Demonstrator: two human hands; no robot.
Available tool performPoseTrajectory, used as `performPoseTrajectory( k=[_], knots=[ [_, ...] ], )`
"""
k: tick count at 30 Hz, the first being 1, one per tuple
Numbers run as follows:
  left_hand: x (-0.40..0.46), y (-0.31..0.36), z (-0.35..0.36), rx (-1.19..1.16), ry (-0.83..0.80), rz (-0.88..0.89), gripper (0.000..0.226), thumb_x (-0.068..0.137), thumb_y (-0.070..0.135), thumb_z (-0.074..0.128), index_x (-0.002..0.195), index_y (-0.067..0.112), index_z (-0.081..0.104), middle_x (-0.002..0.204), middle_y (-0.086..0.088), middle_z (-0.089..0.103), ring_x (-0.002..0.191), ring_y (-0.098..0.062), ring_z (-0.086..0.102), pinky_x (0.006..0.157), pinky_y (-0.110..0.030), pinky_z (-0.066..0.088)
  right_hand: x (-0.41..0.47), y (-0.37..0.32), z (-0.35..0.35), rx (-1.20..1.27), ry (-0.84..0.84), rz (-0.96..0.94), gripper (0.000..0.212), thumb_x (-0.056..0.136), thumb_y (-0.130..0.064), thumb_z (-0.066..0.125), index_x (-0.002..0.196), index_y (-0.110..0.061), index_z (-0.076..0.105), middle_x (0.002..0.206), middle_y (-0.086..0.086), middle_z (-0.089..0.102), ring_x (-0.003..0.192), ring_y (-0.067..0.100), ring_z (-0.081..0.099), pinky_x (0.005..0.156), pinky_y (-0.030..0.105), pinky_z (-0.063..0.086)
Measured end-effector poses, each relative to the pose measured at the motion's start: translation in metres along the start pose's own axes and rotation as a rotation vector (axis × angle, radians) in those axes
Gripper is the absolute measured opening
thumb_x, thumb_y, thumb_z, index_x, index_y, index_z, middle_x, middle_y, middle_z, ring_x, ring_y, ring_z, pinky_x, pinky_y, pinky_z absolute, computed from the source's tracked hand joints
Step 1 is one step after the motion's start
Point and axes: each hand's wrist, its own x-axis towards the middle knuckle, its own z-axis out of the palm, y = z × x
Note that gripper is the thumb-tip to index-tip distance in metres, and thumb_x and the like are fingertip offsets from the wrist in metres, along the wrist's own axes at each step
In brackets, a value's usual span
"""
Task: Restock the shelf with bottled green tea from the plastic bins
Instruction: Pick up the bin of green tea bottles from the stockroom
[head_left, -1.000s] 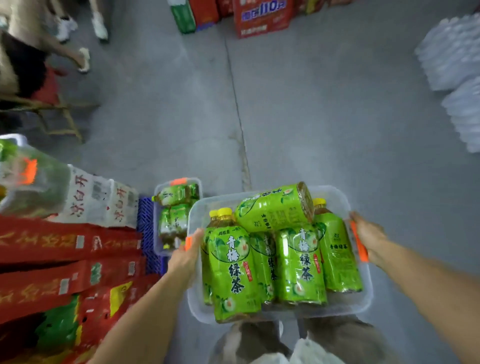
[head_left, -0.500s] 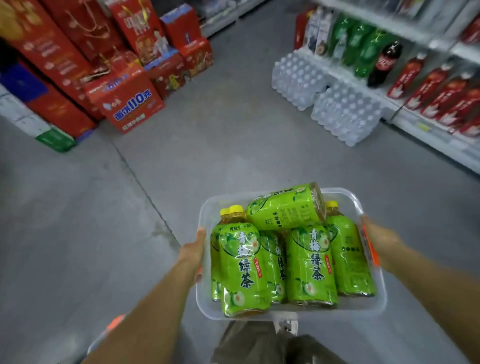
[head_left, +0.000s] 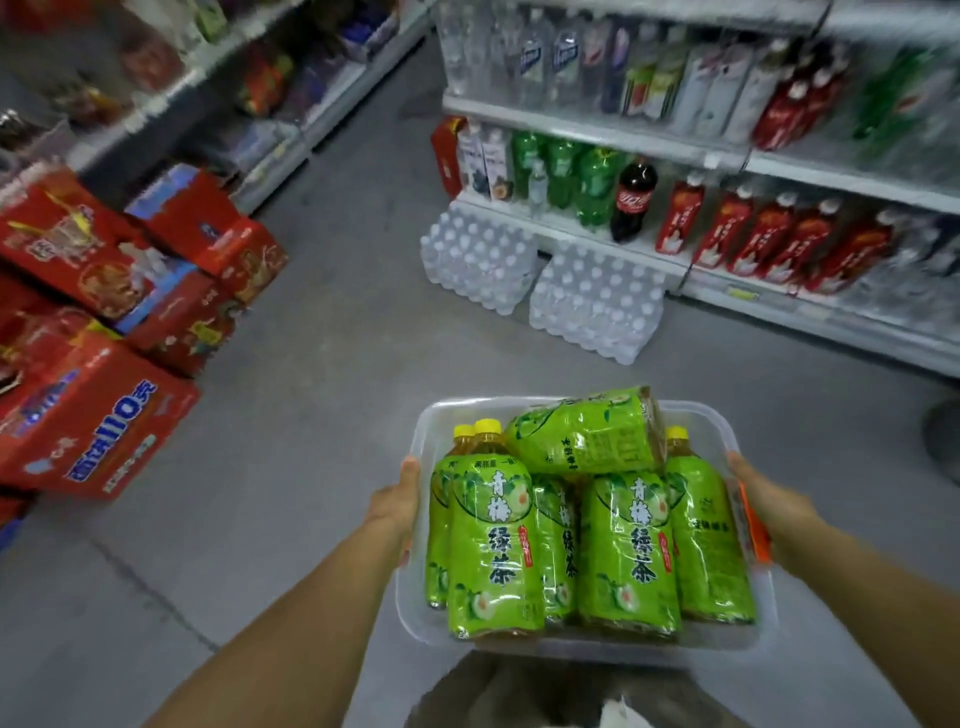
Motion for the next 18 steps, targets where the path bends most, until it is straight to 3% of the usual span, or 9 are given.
performPoseTrajectory(
  k=[3, 5, 9, 12, 14, 18],
  knots=[
    [0.038, 0.076, 0.007, 0.037, -0.039, 0.038, 0.074, 0.096, 0.069, 0.037, 0.128, 0.006, 0.059, 0.118, -0.019, 0.066, 0.097, -0.036, 0.063, 0.082, -0.042, 0.051, 0.024, -0.052, 0.025, 0.024, 0.010, -0.007, 0.079, 0.085, -0.059, 0.060, 0.129, 0.006, 0.052, 0.133, 0.030, 0.052, 0.114, 0.047, 0.054, 0.098, 0.054, 0.045],
    [0.062, 0.123, 0.013, 0.029, -0.061, 0.037, 0.074, 0.096, 0.069, 0.038, 0.127, 0.005, 0.059, 0.115, -0.018, 0.066, 0.092, -0.034, 0.064, 0.077, -0.041, 0.054, 0.042, -0.092, 0.042, 0.038, 0.014, 0.001, 0.074, 0.088, -0.054, 0.061, 0.130, 0.006, 0.052, 0.132, 0.030, 0.053, 0.105, 0.042, 0.055, 0.089, 0.050, 0.044],
    [0.115, 0.211, 0.025, -0.007, -0.090, 0.008, 0.074, 0.096, 0.069, 0.038, 0.123, 0.004, 0.061, 0.104, -0.020, 0.070, 0.088, -0.035, 0.068, 0.083, -0.048, 0.058, 0.093, -0.182, 0.079, 0.065, -0.003, 0.011, 0.078, 0.077, -0.062, 0.065, 0.122, 0.002, 0.055, 0.114, 0.025, 0.056, 0.087, 0.036, 0.054, 0.079, 0.043, 0.042],
    [0.149, 0.278, 0.030, 0.009, -0.106, 0.006, 0.073, 0.097, 0.069, 0.035, 0.120, 0.005, 0.061, 0.100, -0.020, 0.069, 0.085, -0.034, 0.066, 0.084, -0.049, 0.056, 0.130, -0.253, 0.105, 0.031, -0.001, 0.017, 0.080, 0.085, -0.064, 0.058, 0.131, 0.001, 0.054, 0.130, 0.025, 0.056, 0.102, 0.039, 0.055, 0.088, 0.048, 0.045],
    [0.171, 0.324, 0.031, 0.030, -0.113, -0.009, 0.075, 0.096, 0.070, 0.032, 0.121, 0.006, 0.062, 0.099, -0.018, 0.069, 0.081, -0.031, 0.065, 0.075, -0.044, 0.055, 0.150, -0.297, 0.124, 0.008, 0.034, -0.002, 0.081, 0.086, -0.065, 0.056, 0.134, 0.001, 0.052, 0.136, 0.026, 0.053, 0.115, 0.044, 0.054, 0.092, 0.050, 0.045],
    [0.215, 0.416, 0.028, 0.061, -0.138, 0.000, 0.072, 0.097, 0.070, 0.026, 0.114, 0.010, 0.061, 0.088, -0.013, 0.066, 0.076, -0.027, 0.060, 0.070, -0.037, 0.048, 0.191, -0.371, 0.171, 0.028, 0.066, 0.006, 0.086, 0.082, -0.069, 0.058, 0.132, 0.001, 0.054, 0.134, 0.023, 0.055, 0.115, 0.042, 0.055, 0.094, 0.049, 0.046]
  ],
)
